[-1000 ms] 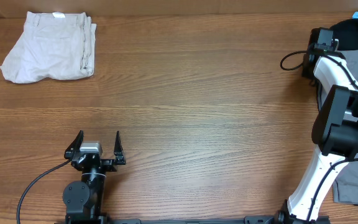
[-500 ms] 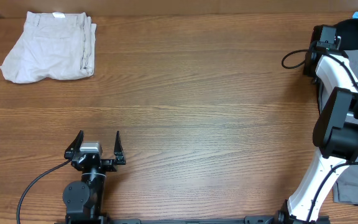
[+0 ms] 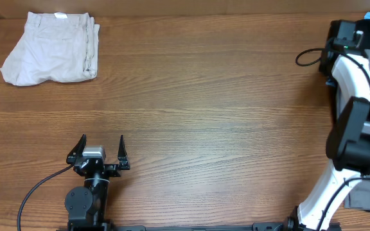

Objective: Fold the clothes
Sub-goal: 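Grasp the grey shorts' waistband with the right gripper, then drag the grey shorts left and lay them flat mid-table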

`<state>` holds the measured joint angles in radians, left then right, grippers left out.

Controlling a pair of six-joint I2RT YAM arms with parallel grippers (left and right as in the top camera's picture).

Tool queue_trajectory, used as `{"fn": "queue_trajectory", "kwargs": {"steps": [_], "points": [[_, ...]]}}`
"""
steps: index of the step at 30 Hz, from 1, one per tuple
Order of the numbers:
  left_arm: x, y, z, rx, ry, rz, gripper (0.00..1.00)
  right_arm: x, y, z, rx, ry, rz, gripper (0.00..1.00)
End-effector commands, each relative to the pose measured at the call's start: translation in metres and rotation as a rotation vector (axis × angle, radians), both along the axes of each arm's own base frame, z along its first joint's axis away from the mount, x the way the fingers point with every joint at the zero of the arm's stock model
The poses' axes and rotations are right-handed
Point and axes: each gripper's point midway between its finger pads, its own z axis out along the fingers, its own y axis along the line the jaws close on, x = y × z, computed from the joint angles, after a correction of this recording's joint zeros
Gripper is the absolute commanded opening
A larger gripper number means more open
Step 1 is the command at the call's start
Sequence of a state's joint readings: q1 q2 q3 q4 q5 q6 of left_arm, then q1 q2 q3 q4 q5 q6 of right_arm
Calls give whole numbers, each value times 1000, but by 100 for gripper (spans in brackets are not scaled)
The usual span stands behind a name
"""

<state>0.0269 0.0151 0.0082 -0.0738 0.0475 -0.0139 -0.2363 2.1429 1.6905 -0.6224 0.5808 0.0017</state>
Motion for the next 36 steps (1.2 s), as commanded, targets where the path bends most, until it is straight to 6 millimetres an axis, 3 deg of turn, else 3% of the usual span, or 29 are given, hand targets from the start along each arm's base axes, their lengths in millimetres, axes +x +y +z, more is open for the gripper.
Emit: {"fn": "queue_trajectory", "kwargs": {"steps": [1, 4, 7, 10, 16, 21, 26, 30, 33, 36], "points": [[0, 2, 0, 27, -6, 10, 100, 3, -2, 88, -42, -198, -26, 4], [0, 2, 1, 27, -7, 10, 100, -1, 0, 110, -46, -238, -22, 4], [0, 2, 0, 27, -6, 10, 100, 3, 24, 131, 14, -287, 53, 4], [0, 2, 1, 27, -7, 10, 100, 14, 65, 140, 98, -322, 170, 4], [0, 2, 0, 27, -6, 10, 100, 34, 190, 135, 323, -344, 418, 4], [0, 2, 1, 27, -7, 10, 100, 30, 301, 137, 478, -361, 580, 4], [0, 2, 1, 27, -7, 10, 100, 2, 410, 134, 626, -323, 748, 4], [0, 2, 0, 27, -6, 10, 100, -38, 492, 124, 774, -238, 879, 4], [0, 2, 0, 27, -6, 10, 100, -72, 539, 113, 840, -163, 934, 4], [0, 2, 0, 27, -6, 10, 100, -104, 572, 103, 864, -94, 985, 4]]}}
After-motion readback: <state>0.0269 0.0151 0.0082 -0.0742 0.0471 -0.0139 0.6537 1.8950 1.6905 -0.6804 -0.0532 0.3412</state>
